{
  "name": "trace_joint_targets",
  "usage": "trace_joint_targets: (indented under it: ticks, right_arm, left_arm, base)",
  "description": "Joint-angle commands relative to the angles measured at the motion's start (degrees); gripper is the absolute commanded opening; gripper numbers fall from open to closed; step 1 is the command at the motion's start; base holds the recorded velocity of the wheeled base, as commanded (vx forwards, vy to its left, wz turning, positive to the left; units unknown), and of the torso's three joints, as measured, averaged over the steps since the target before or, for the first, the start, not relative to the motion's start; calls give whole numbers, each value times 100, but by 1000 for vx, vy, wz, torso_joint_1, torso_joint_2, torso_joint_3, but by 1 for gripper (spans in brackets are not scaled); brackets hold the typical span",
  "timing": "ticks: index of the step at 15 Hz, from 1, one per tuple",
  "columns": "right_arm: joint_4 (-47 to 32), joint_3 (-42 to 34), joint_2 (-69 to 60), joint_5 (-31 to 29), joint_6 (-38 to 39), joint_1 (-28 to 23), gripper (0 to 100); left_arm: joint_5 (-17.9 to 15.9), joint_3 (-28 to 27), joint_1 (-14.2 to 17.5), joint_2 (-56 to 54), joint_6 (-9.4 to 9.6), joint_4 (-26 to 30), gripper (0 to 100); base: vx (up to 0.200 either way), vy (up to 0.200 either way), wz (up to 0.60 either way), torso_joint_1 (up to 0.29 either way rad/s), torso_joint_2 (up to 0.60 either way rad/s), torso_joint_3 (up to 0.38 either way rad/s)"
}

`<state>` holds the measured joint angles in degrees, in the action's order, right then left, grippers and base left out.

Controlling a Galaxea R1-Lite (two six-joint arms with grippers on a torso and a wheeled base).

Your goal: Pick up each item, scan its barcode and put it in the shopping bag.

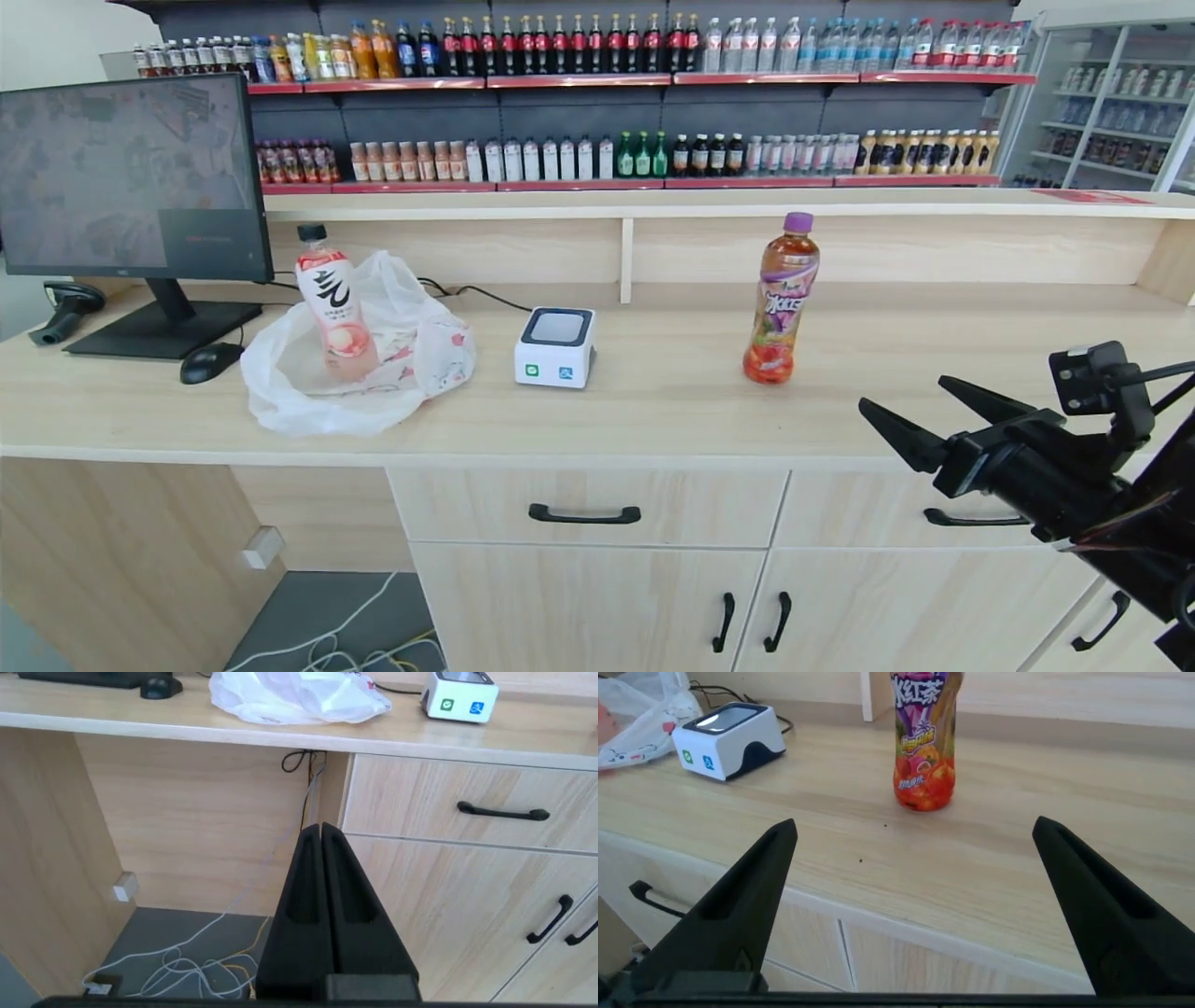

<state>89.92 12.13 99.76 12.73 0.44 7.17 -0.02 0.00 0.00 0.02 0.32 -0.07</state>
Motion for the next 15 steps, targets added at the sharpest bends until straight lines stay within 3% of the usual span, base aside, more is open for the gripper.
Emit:
trace_joint_targets:
  ticks: [1,5,11,15]
  right_arm:
    - [8,-18,18,2,0,21,100]
    - [8,-62,18,2,-9,30,100]
    - [8,-26,62,2,-9,162,100]
    - [8,0,88,2,-26,180,100]
  left_arm:
    - [2,0,-9,-2,3,-1,0]
    - [2,0,0,-2,-14,-1,0]
    - [2,0,0,-2,-14,7,0]
    - [2,0,0,-2,-14,-1,0]
  base:
    - [0,0,0,0,0,0]
    - [0,0,0,0,0,0]
    - [200,0,0,-6,1,2]
    - [0,0,0,0,0,0]
